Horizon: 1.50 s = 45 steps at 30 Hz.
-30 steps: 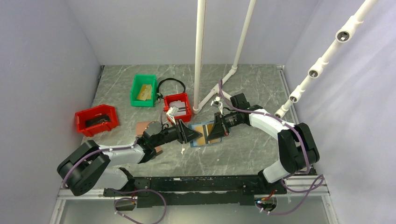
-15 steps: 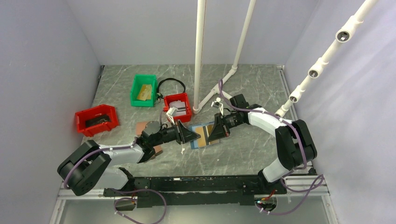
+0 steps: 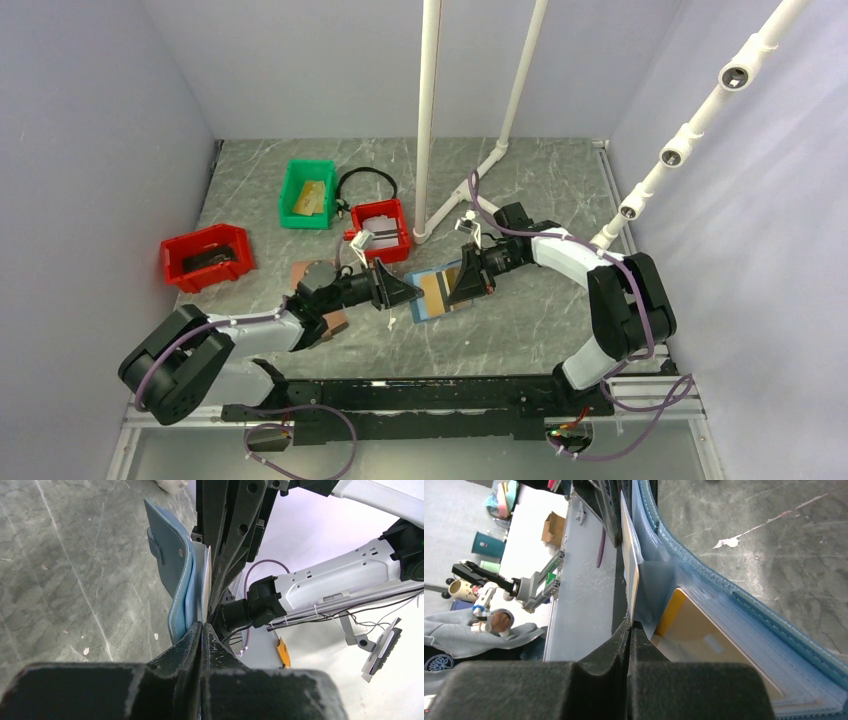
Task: Take the credit cards out of the card holder
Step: Remove the credit card from the card holder.
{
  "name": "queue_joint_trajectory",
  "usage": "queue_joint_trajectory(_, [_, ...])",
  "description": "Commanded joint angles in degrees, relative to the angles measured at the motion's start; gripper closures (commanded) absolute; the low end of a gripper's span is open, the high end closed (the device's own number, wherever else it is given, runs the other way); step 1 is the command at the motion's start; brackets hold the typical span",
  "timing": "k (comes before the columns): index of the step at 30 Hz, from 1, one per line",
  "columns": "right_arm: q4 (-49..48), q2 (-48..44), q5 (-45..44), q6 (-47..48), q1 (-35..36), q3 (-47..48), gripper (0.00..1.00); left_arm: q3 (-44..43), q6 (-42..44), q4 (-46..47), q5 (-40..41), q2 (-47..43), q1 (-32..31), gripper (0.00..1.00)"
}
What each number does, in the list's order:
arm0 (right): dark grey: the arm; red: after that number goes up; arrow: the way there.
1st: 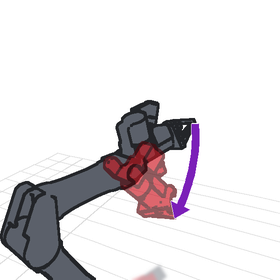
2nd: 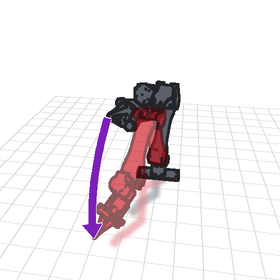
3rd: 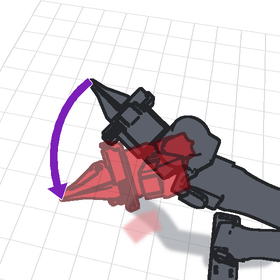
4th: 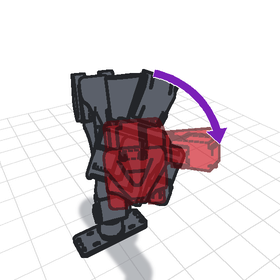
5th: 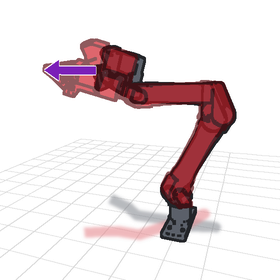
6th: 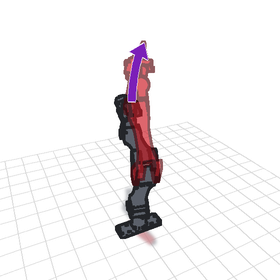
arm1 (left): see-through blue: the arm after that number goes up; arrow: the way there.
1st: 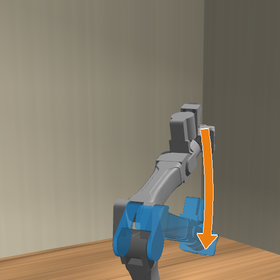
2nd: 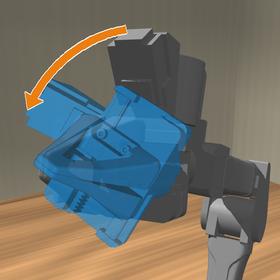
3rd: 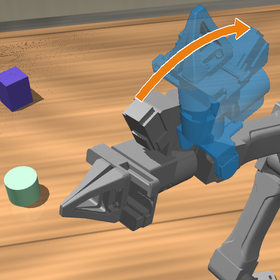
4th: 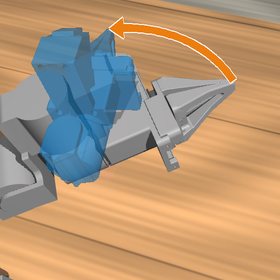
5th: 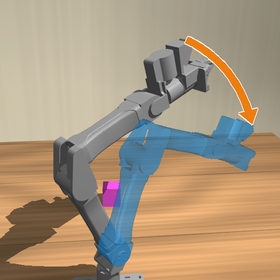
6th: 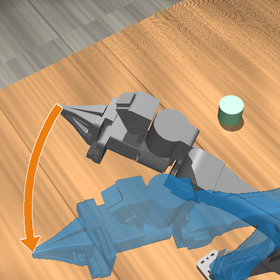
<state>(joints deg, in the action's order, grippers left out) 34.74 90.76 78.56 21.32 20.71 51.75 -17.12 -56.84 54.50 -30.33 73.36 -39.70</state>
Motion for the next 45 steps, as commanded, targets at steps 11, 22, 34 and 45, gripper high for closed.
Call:
queue_joint_trajectory(11, [3.3, -0.1, -0.3, 5.6, -0.8, 2.0, 1.00, 4.1, 3.5, -8.6, 0.7, -12.9, 2.0, 0.59])
queue_joint_trajectory(22, [3.6, -0.5, 0.7, 6.3, -0.8, 2.0, 1.00, 6.8, 9.1, -26.2, 8.6, -31.1, 1.9, 0.28])
queue_joint_trajectory(34, [4.0, -0.3, 1.5, 6.8, -0.8, 1.9, 1.00, 4.5, 6.2, -7.3, 1.5, -11.8, 1.5, 0.23])
queue_joint_trajectory(45, [5.2, 0.0, 1.9, 7.8, -0.8, 2.4, 1.00, 1.8, 5.3, -1.8, -0.7, -4.4, -0.1, 0.40])
